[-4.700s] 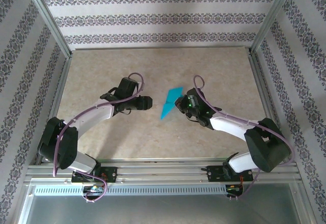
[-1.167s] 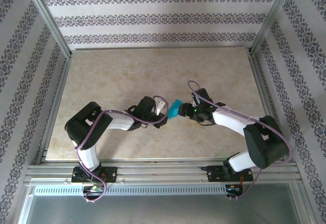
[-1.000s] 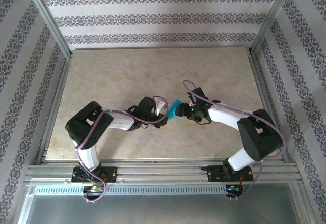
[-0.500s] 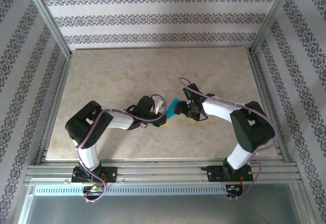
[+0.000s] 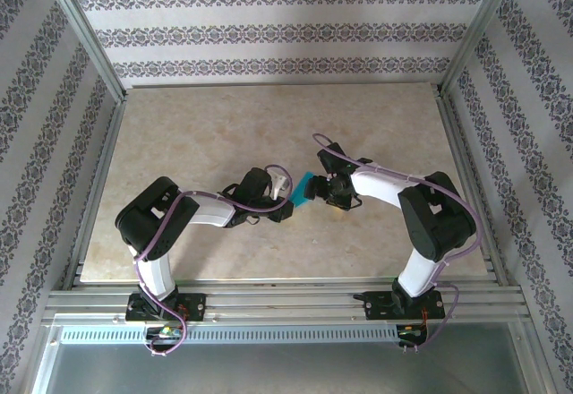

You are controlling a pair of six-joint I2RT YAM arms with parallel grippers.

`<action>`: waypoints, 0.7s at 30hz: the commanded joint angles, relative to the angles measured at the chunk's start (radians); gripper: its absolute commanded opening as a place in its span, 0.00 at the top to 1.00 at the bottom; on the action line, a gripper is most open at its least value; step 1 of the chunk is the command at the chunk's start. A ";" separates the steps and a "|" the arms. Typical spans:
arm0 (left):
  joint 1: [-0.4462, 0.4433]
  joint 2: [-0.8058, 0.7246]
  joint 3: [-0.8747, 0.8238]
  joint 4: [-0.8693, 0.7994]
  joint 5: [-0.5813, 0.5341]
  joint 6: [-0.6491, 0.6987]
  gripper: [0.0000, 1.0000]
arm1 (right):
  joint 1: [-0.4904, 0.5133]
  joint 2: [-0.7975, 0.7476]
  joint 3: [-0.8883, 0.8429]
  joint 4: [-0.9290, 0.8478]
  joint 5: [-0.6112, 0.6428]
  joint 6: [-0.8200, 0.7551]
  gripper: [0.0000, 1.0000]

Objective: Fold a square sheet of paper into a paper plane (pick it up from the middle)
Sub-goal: Fold the wing for the fifth time at the center of the table.

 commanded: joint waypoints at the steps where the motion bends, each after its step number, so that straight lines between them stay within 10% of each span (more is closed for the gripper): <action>1: 0.015 0.020 0.022 -0.035 0.009 -0.010 0.90 | 0.004 0.049 -0.074 0.147 -0.067 0.000 0.18; 21: 0.057 0.043 0.133 -0.221 0.102 -0.186 0.94 | -0.017 -0.127 -0.120 0.243 -0.094 -0.128 0.17</action>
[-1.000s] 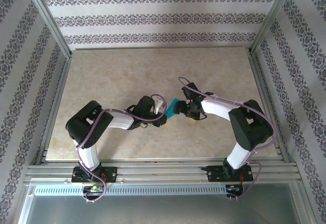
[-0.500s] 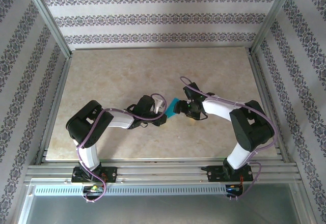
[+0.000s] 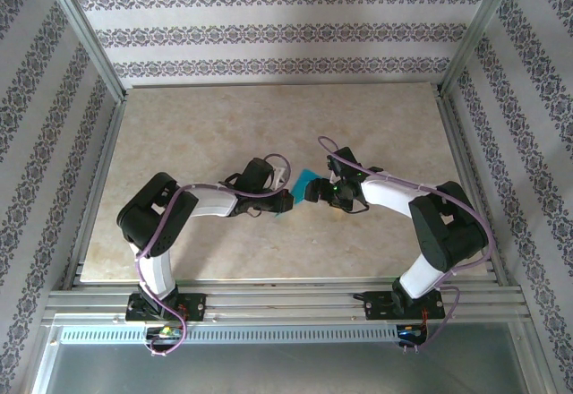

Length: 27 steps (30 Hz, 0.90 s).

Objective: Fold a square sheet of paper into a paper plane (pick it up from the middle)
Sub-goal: Fold the wing for the fifth time at the center of the table.

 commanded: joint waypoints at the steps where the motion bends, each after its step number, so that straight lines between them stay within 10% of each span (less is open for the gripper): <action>1: 0.020 0.022 0.023 -0.057 0.045 -0.069 0.94 | 0.016 -0.041 0.000 0.095 0.023 -0.014 0.17; 27: 0.054 0.064 0.029 -0.032 0.120 -0.202 0.93 | 0.059 0.185 0.189 -0.095 0.114 0.040 0.17</action>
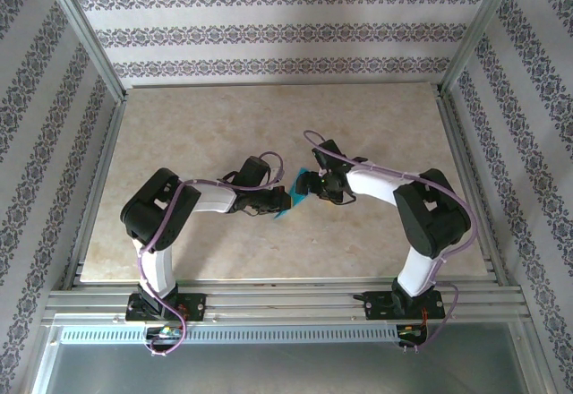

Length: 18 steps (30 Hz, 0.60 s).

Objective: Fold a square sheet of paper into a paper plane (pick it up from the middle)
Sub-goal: Fold the wing for the fifth time at the center of the table.

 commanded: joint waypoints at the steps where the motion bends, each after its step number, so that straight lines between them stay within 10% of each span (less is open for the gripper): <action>1: 0.013 0.020 0.012 -0.019 0.013 -0.018 0.94 | 0.013 0.051 0.025 -0.040 0.044 0.019 0.16; 18: 0.017 -0.042 -0.014 -0.051 -0.003 0.004 0.79 | 0.030 0.195 0.114 -0.186 0.118 0.061 0.16</action>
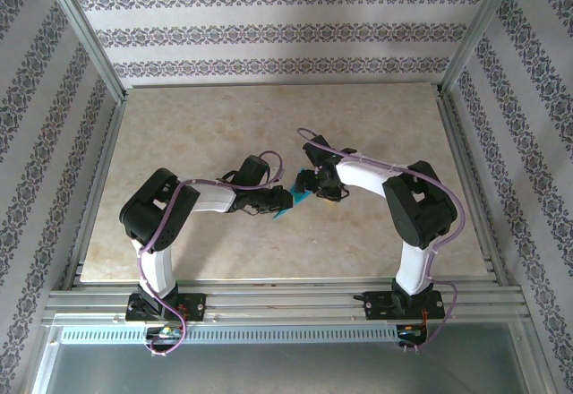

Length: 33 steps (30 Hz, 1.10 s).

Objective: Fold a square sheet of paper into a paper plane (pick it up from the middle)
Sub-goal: Fold the wing for the fifth time at the center of the table.

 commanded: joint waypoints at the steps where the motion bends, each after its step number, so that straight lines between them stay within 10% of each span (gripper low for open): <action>1: 0.013 -0.038 -0.016 -0.065 -0.024 0.018 0.77 | 0.005 0.098 -0.020 -0.024 0.036 0.011 0.16; 33: 0.001 -0.043 0.050 -0.235 -0.097 0.182 0.69 | 0.006 0.163 -0.009 -0.040 0.045 0.012 0.14</action>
